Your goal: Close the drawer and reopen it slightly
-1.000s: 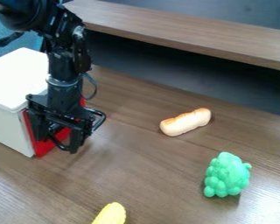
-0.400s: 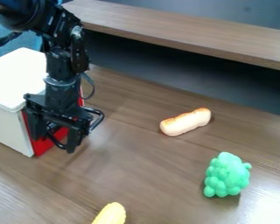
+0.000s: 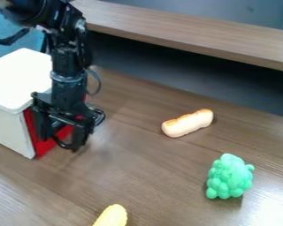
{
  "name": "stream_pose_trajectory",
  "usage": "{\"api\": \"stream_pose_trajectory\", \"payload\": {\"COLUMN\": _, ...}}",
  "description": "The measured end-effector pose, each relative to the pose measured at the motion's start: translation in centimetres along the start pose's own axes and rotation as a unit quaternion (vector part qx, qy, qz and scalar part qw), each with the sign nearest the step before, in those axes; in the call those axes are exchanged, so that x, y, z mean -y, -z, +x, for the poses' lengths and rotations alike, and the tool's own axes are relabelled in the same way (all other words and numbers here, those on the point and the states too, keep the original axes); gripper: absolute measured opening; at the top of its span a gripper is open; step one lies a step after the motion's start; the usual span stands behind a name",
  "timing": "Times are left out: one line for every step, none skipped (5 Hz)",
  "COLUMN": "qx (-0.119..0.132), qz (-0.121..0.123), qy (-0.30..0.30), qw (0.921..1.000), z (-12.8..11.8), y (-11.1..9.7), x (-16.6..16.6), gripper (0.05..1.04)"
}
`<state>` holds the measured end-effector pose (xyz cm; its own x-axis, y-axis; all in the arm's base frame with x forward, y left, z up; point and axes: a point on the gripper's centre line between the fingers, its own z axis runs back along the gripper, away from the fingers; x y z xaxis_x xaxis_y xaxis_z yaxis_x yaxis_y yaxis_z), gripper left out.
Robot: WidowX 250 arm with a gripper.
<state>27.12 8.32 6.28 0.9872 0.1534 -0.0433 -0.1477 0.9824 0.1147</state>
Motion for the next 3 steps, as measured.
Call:
{"api": "stream_pose_trajectory", "payload": {"qx": -0.022, "qz": -0.043, "qy": 0.076, "qw": 0.9959, "z": 0.9, "y": 0.1, "x": 4.2, "gripper": 0.999}}
{"api": "stream_pose_trajectory", "payload": {"qx": -0.011, "qz": -0.085, "qy": 0.124, "qw": 0.9885, "z": 1.9, "y": -2.2, "x": 7.5, "gripper": 0.999}}
{"api": "stream_pose_trajectory", "payload": {"qx": -0.003, "qz": -0.101, "qy": 0.167, "qw": 0.9807, "z": 2.6, "y": -4.9, "x": 10.3, "gripper": 0.999}}
